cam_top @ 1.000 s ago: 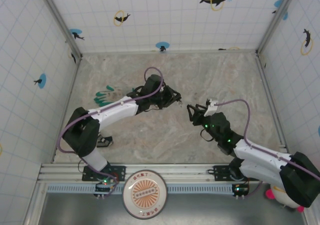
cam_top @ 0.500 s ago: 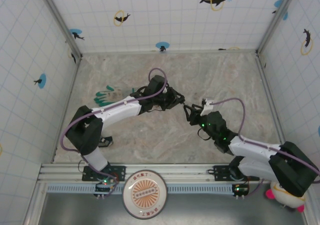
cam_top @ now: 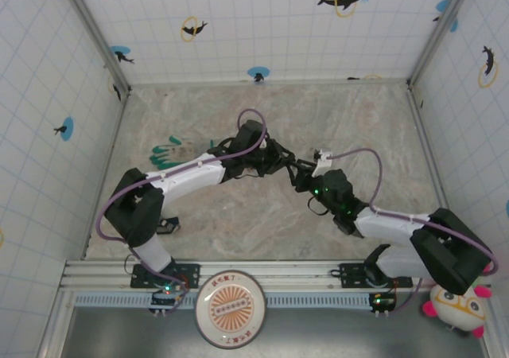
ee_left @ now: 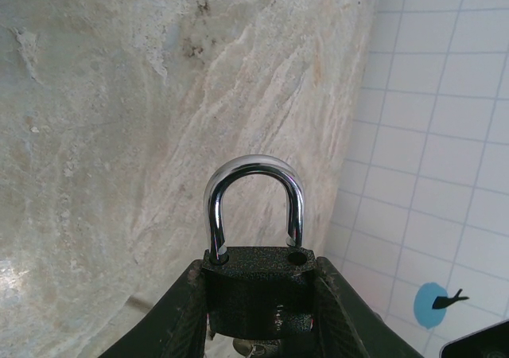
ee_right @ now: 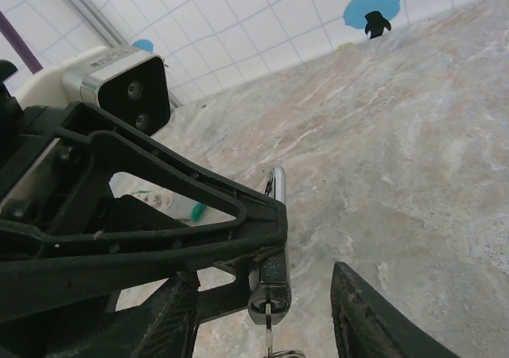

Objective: Unlock with the key

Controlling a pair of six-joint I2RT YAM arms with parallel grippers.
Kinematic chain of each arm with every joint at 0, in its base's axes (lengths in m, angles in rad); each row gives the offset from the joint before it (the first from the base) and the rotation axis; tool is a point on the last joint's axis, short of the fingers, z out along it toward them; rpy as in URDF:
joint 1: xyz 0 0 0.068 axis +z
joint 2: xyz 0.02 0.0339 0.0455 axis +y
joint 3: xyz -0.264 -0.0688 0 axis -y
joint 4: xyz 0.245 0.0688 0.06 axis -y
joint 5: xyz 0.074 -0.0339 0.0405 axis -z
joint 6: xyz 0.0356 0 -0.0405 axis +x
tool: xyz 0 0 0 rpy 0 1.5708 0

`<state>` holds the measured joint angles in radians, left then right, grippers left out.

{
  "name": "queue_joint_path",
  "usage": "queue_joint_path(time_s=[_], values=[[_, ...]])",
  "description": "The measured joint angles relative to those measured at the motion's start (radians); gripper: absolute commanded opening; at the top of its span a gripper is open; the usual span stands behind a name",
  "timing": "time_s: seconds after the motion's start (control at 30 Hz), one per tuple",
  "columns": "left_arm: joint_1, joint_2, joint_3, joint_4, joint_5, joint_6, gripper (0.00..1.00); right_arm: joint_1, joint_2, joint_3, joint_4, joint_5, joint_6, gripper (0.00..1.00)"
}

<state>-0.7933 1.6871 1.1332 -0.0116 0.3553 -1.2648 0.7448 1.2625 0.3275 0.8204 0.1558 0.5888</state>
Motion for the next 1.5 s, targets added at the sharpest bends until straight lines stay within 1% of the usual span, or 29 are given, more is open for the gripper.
queue_joint_path(time_s=[0.1,0.2,0.3,0.47,0.5,0.53,0.67,0.8,0.93,1.07,1.17,1.27,1.5], values=[[0.0,0.0,0.0,0.0,0.0,0.0,0.0,-0.013,0.026,0.002,0.017,-0.01,0.008,0.37],[0.0,0.0,0.0,0.0,0.0,0.0,0.0,-0.019,0.037,0.003,0.021,-0.019,0.011,0.28],[0.0,0.0,0.0,0.002,0.0,0.0,0.0,-0.021,0.037,0.007,0.029,-0.029,0.013,0.14],[0.0,0.0,0.0,0.019,-0.001,0.0,0.0,-0.035,0.037,0.009,0.04,-0.05,0.013,0.03],[0.0,0.0,0.0,0.02,-0.001,0.0,0.03,-0.038,0.037,0.009,0.042,-0.055,0.013,0.0],[0.0,0.0,0.0,0.02,-0.001,0.0,0.06,-0.039,0.037,0.009,0.041,-0.058,0.011,0.0],[0.0,0.0,0.0,0.019,-0.004,0.003,0.29,-0.053,0.031,0.01,0.031,-0.086,-0.006,0.0],[0.001,-0.014,0.0,0.006,-0.001,0.021,0.35,-0.069,-0.003,0.01,-0.006,-0.132,-0.031,0.0],[0.002,-0.051,0.001,-0.023,-0.002,0.065,0.4,-0.08,-0.058,0.01,-0.043,-0.18,-0.068,0.0],[0.048,-0.092,0.025,-0.071,-0.04,0.124,0.44,-0.122,-0.114,0.01,-0.126,-0.206,-0.106,0.0],[0.07,-0.1,0.053,-0.089,-0.055,0.169,0.46,-0.138,-0.148,0.01,-0.166,-0.23,-0.123,0.0],[0.069,-0.098,0.08,-0.117,-0.051,0.218,0.46,-0.141,-0.181,0.01,-0.196,-0.259,-0.142,0.0],[0.067,-0.055,0.19,-0.16,0.017,0.341,0.44,-0.144,-0.217,0.01,-0.242,-0.315,-0.167,0.0]])
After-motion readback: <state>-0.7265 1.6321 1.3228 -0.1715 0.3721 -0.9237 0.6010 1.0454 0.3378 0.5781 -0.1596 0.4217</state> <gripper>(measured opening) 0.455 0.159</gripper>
